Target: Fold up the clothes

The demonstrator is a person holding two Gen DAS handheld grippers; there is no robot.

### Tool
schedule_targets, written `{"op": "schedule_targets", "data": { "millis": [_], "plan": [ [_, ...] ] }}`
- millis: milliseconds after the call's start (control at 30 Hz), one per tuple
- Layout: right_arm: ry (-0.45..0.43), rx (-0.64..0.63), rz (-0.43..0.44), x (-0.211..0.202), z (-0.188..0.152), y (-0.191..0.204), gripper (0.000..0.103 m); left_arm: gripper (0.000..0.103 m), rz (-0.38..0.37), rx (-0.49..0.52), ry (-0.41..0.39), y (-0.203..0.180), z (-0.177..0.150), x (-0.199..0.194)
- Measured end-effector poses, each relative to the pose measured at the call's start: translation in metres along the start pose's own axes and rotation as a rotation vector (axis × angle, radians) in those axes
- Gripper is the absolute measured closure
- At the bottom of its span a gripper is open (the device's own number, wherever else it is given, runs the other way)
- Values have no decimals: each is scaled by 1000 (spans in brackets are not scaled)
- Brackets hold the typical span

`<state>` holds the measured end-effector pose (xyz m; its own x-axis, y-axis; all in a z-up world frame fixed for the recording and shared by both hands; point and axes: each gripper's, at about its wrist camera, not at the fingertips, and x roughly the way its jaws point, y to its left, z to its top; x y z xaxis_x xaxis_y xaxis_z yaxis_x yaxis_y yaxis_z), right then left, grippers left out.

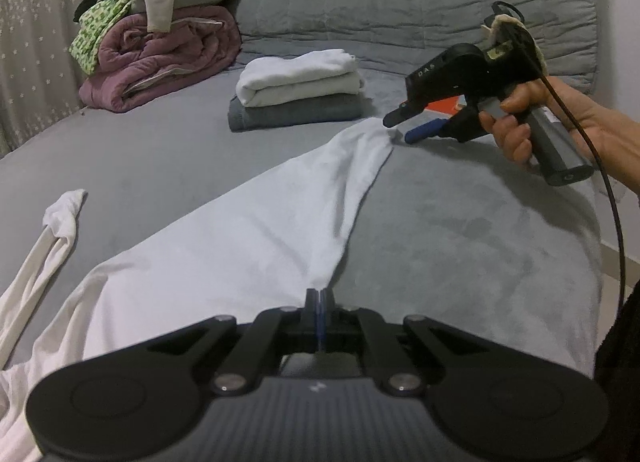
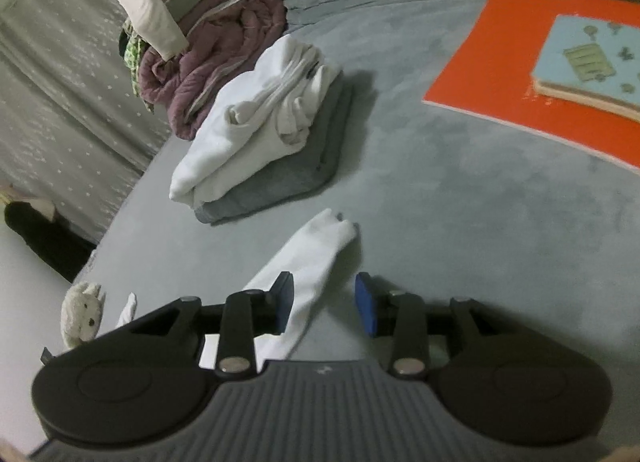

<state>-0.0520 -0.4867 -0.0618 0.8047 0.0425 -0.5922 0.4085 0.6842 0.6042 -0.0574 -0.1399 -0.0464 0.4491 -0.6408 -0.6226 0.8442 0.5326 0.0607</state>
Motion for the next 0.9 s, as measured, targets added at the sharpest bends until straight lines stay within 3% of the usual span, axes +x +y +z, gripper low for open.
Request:
{"op": "schedule_targets", "data": {
  "millis": [100,133,367,633,900],
  "plan": [
    [-5,-15,11,8,-2,4,88,101,13,4,10,2,-2,4],
    [-6,-19,14,10,-3,6,102,101,16,7,10,1,-3,5],
    [-94,-160,-59,-11,0,28,101,98,9,15,19,2,-5,5],
    [-99,-195,-110,-22,1,30,102,103,45,27,7,-7,1,1],
    [-102,-245,-155,-43,5,27,102,103,-101,-49,-37,1,9,-33]
  ]
}}
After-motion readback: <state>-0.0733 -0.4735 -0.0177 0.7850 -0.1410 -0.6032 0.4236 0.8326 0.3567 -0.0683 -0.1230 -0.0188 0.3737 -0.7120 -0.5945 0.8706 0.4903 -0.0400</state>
